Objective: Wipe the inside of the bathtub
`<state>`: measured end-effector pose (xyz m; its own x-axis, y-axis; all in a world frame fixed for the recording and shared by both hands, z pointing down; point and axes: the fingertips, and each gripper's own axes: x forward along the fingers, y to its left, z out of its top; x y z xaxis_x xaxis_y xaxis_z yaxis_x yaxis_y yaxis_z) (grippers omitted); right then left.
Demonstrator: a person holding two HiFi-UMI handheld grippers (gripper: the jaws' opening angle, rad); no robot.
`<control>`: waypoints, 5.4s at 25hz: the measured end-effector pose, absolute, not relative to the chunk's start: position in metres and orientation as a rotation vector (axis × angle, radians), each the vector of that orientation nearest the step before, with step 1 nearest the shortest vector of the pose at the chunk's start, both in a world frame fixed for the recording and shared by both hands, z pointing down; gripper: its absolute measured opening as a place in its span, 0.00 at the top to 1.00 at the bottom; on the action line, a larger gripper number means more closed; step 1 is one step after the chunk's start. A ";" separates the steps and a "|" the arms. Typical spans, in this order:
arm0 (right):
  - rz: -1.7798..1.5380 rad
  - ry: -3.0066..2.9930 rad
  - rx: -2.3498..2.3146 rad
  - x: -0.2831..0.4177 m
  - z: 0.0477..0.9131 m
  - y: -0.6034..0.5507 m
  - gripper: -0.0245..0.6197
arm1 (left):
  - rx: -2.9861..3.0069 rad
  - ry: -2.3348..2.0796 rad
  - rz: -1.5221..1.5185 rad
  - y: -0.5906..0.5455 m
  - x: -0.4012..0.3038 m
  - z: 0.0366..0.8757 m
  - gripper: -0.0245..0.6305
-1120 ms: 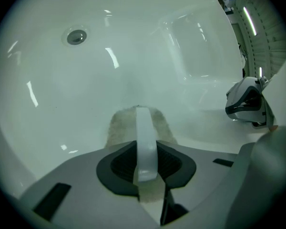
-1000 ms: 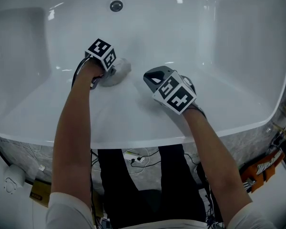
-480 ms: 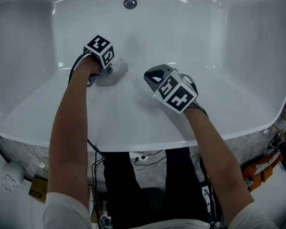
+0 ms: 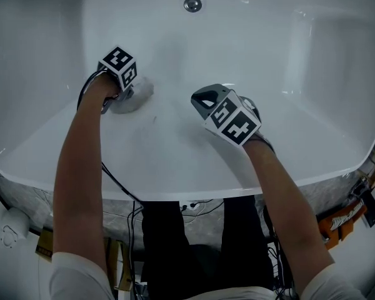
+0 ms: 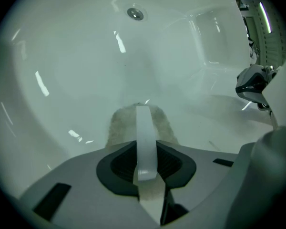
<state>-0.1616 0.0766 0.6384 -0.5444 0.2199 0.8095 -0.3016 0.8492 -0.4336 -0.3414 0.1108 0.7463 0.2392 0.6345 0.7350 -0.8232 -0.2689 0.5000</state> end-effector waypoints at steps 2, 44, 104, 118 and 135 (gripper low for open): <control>0.666 -2.036 0.051 -0.175 0.641 0.079 0.93 | 1.181 -0.219 1.426 0.114 -0.364 0.748 0.82; 0.591 -1.958 0.096 -0.292 0.607 0.091 0.93 | 1.120 -0.425 1.555 0.151 -0.630 0.716 0.82; 0.720 -2.419 0.834 0.065 0.230 0.147 0.93 | 1.913 -0.908 0.898 0.158 -0.128 0.268 0.81; 0.591 -2.598 0.994 0.052 0.108 0.148 0.93 | 2.261 -1.163 0.509 0.177 -0.098 0.097 0.81; 0.475 -2.622 1.323 -0.017 0.000 0.195 0.93 | 2.535 -1.272 0.334 0.196 -0.218 0.008 0.81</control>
<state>-0.0168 0.1952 0.0002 -0.5933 -0.7519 0.2875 -0.8050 0.5565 -0.2057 -0.2183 0.1963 0.0081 0.5842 -0.7419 0.3292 -0.8079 -0.5704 0.1482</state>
